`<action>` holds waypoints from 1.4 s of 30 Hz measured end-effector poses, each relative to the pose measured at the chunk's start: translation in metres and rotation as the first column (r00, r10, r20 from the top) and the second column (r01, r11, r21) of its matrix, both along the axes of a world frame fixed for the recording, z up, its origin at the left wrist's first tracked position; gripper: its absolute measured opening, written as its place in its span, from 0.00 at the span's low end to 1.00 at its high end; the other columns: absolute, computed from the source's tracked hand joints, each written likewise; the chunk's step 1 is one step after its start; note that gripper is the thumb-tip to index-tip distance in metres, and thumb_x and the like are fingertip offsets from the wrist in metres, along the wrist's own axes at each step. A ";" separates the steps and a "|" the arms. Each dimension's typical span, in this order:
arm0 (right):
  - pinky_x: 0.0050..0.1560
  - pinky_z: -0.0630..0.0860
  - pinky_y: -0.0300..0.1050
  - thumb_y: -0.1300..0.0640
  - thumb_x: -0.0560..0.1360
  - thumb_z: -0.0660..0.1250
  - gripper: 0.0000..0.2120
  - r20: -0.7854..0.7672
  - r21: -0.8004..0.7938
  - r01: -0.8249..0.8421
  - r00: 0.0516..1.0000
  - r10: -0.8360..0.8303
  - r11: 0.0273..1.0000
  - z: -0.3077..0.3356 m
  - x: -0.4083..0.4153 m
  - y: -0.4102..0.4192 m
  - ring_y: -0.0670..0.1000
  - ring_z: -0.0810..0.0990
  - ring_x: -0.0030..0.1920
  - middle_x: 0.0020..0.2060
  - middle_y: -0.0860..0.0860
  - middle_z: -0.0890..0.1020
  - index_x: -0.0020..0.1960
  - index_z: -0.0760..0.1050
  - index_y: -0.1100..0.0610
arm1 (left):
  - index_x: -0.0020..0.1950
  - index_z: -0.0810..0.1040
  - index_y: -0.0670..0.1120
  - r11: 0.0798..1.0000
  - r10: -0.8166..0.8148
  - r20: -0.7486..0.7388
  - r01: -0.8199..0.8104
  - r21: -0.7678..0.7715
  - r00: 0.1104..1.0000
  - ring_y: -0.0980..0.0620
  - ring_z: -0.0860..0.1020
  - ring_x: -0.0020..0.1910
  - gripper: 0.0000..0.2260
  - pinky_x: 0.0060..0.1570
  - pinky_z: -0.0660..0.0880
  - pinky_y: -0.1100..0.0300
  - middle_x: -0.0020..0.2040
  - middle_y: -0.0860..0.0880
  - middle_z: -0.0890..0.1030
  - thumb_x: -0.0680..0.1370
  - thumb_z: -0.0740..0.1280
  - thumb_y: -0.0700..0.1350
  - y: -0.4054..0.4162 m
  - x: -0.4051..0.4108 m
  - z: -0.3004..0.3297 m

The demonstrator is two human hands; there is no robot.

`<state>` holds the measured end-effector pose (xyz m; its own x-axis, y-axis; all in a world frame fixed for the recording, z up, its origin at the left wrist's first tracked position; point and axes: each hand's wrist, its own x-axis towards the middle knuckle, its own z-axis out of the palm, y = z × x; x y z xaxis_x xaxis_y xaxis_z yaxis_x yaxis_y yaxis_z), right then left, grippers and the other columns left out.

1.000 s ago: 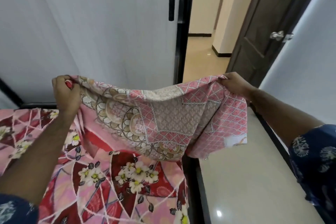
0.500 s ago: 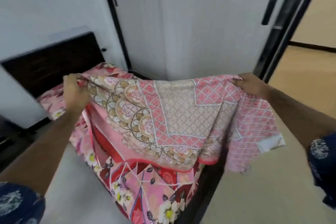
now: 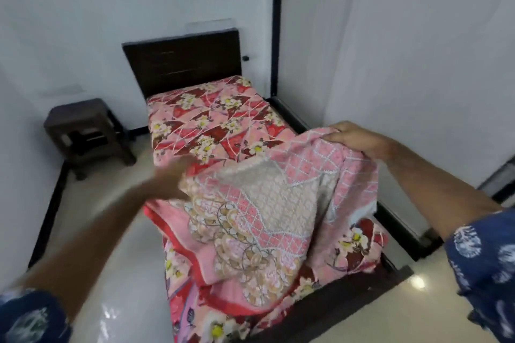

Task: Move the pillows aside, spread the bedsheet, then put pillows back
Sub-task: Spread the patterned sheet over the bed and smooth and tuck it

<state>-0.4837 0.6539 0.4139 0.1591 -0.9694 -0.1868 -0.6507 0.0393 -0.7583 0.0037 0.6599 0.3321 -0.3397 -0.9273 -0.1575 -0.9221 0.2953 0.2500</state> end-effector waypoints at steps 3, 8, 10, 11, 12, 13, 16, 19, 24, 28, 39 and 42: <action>0.54 0.76 0.42 0.58 0.79 0.69 0.05 0.008 -0.014 -0.221 0.975 0.221 0.975 -0.014 0.008 -0.014 0.54 0.82 0.52 0.50 0.55 0.85 0.54 0.83 0.55 | 0.78 0.51 0.70 0.991 0.034 -0.188 -0.009 0.132 0.981 0.50 0.68 0.72 0.46 0.73 0.67 0.47 0.76 0.53 0.67 0.69 0.77 0.59 0.037 -0.137 -0.054; 0.61 0.74 0.67 0.47 0.77 0.71 0.19 -0.014 0.048 -0.482 0.876 0.483 0.875 -0.008 0.007 -0.011 0.70 0.77 0.59 0.59 0.67 0.81 0.61 0.82 0.60 | 0.65 0.78 0.47 0.996 0.049 -0.459 -0.012 0.084 0.887 0.53 0.76 0.52 0.20 0.55 0.75 0.51 0.53 0.48 0.78 0.75 0.69 0.53 0.053 -0.240 -0.051; 0.62 0.71 0.70 0.49 0.78 0.70 0.19 0.045 0.046 -0.521 0.853 0.519 0.852 -0.001 0.004 -0.010 0.74 0.74 0.59 0.60 0.70 0.78 0.62 0.80 0.62 | 0.54 0.79 0.58 0.998 -0.010 -0.491 0.037 0.044 0.871 0.61 0.73 0.47 0.11 0.48 0.76 0.56 0.46 0.54 0.75 0.73 0.69 0.56 0.053 -0.246 -0.059; 0.63 0.72 0.69 0.51 0.79 0.69 0.18 0.084 0.047 -0.535 0.844 0.530 0.844 0.004 0.002 -0.009 0.73 0.75 0.59 0.60 0.70 0.78 0.62 0.80 0.63 | 0.55 0.78 0.59 0.998 -0.017 -0.525 0.047 0.043 0.851 0.59 0.75 0.50 0.10 0.49 0.77 0.56 0.48 0.53 0.76 0.74 0.71 0.52 0.054 -0.251 -0.064; 0.64 0.74 0.64 0.54 0.80 0.68 0.16 0.112 0.048 -0.542 0.838 0.535 0.839 0.008 0.000 -0.009 0.70 0.77 0.59 0.59 0.68 0.80 0.62 0.80 0.63 | 0.59 0.78 0.58 0.999 -0.006 -0.560 0.034 0.040 0.829 0.54 0.78 0.53 0.14 0.51 0.79 0.52 0.52 0.50 0.78 0.75 0.73 0.47 0.056 -0.257 -0.069; 0.64 0.76 0.55 0.56 0.80 0.67 0.15 0.130 0.056 -0.550 0.831 0.540 0.833 0.012 0.000 -0.008 0.65 0.80 0.57 0.58 0.64 0.82 0.62 0.80 0.64 | 0.65 0.76 0.52 0.999 0.014 -0.597 0.018 0.049 0.802 0.49 0.79 0.55 0.19 0.54 0.79 0.48 0.57 0.48 0.79 0.75 0.73 0.45 0.059 -0.263 -0.073; 0.58 0.77 0.39 0.60 0.81 0.65 0.14 0.193 0.068 -0.606 0.788 0.585 0.793 0.024 0.000 -0.004 0.53 0.83 0.53 0.57 0.60 0.84 0.62 0.79 0.67 | 0.67 0.76 0.44 0.993 0.115 -0.606 -0.093 0.068 0.787 0.49 0.79 0.59 0.27 0.58 0.77 0.52 0.61 0.52 0.80 0.72 0.69 0.57 0.068 -0.274 -0.066; 0.66 0.76 0.48 0.59 0.80 0.65 0.11 0.260 0.088 -0.607 0.779 0.570 0.790 0.042 -0.003 -0.006 0.58 0.82 0.60 0.58 0.56 0.84 0.60 0.81 0.59 | 0.57 0.82 0.44 0.959 0.274 -0.625 -0.257 0.120 0.731 0.47 0.82 0.51 0.18 0.52 0.80 0.48 0.54 0.49 0.84 0.75 0.67 0.55 0.065 -0.270 -0.057; 0.61 0.80 0.51 0.41 0.63 0.79 0.35 0.297 0.157 -0.511 0.840 0.454 0.845 0.066 -0.026 -0.029 0.57 0.84 0.58 0.58 0.56 0.85 0.65 0.79 0.55 | 0.49 0.80 0.50 0.862 0.363 -0.781 -0.501 0.074 0.509 0.56 0.81 0.36 0.13 0.34 0.77 0.61 0.40 0.49 0.81 0.82 0.61 0.34 0.051 -0.238 -0.010; 0.48 0.83 0.41 0.49 0.70 0.73 0.16 0.236 0.229 -0.431 0.894 0.380 0.873 0.068 -0.051 -0.049 0.49 0.87 0.49 0.47 0.48 0.88 0.57 0.80 0.49 | 0.50 0.81 0.51 0.782 0.347 -0.715 -0.608 -0.136 0.607 0.53 0.81 0.47 0.09 0.45 0.74 0.62 0.47 0.50 0.83 0.79 0.66 0.37 0.032 -0.184 0.041; 0.54 0.74 0.45 0.57 0.82 0.64 0.09 -0.429 -0.115 -0.490 0.809 0.401 0.864 0.066 -0.057 -0.166 0.52 0.80 0.50 0.48 0.49 0.82 0.58 0.81 0.56 | 0.67 0.75 0.52 0.935 0.214 0.284 -0.112 -0.337 0.935 0.43 0.81 0.56 0.20 0.46 0.77 0.50 0.60 0.48 0.78 0.75 0.71 0.45 -0.041 -0.124 0.115; 0.51 0.77 0.51 0.60 0.81 0.63 0.11 -0.543 -0.290 -0.476 0.796 0.267 0.830 0.081 -0.068 -0.209 0.55 0.81 0.49 0.47 0.51 0.82 0.58 0.81 0.53 | 0.63 0.77 0.49 0.847 0.421 0.246 -0.281 -0.452 0.873 0.39 0.81 0.52 0.17 0.43 0.77 0.48 0.55 0.45 0.76 0.74 0.71 0.45 -0.064 -0.117 0.132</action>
<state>-0.5517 0.4452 0.4952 0.5187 -0.8536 0.0480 -0.8198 -0.5125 -0.2552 -0.1135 0.5955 0.4641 0.0270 -0.9794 0.1999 -0.9876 -0.0570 -0.1460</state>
